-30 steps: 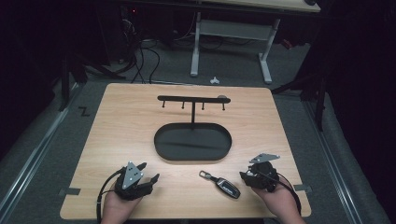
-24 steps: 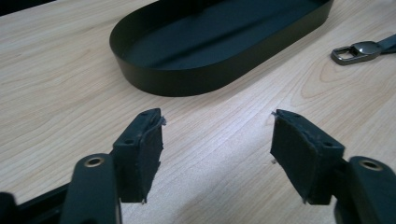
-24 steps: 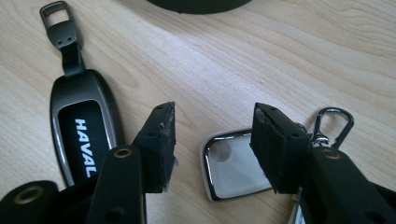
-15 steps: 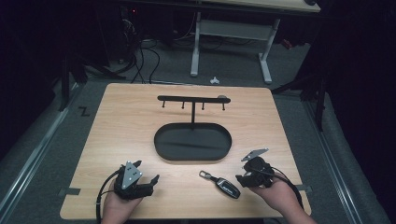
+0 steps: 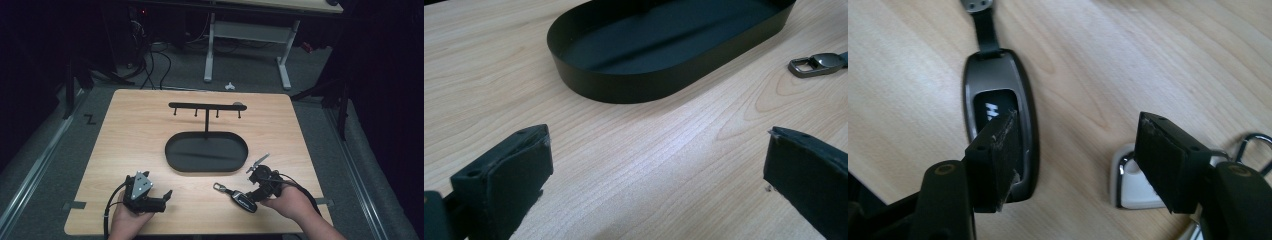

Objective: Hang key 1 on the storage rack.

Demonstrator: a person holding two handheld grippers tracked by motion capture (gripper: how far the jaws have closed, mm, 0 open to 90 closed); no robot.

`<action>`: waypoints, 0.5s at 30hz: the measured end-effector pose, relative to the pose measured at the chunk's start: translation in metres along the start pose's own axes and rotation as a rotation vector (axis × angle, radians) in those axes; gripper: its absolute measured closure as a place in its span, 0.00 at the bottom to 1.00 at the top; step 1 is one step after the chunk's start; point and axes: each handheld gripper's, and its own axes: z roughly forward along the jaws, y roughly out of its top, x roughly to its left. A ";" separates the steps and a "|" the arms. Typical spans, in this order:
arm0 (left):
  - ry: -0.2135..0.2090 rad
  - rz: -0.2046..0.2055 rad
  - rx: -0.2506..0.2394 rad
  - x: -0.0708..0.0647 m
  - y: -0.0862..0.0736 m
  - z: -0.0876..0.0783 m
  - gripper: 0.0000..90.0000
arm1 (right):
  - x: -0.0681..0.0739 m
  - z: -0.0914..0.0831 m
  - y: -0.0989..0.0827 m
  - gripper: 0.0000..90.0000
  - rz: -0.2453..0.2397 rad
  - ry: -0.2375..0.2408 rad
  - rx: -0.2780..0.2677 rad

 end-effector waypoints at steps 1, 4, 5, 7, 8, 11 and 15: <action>-0.002 -0.002 -0.001 0.000 0.000 0.000 0.00 | 0.002 0.000 0.003 0.38 -0.016 0.002 0.013; -0.002 -0.001 -0.006 0.000 0.000 0.000 0.00 | 0.008 0.001 0.011 0.38 -0.046 0.014 0.034; -0.003 -0.001 -0.008 0.000 0.000 0.000 0.00 | 0.010 0.001 0.014 0.38 -0.054 0.016 0.041; -0.006 -0.002 -0.005 0.001 0.000 0.000 0.00 | 0.014 0.003 0.019 0.38 -0.074 0.017 0.054; -0.009 -0.003 -0.004 0.001 0.000 0.000 0.00 | 0.016 0.004 0.021 0.38 -0.089 0.014 0.061; -0.011 -0.006 -0.009 0.001 0.000 -0.001 0.00 | 0.019 0.007 0.028 0.38 -0.103 0.014 0.073; -0.015 -0.002 -0.007 0.000 0.000 0.000 0.00 | 0.022 0.010 0.038 0.37 -0.113 0.035 0.087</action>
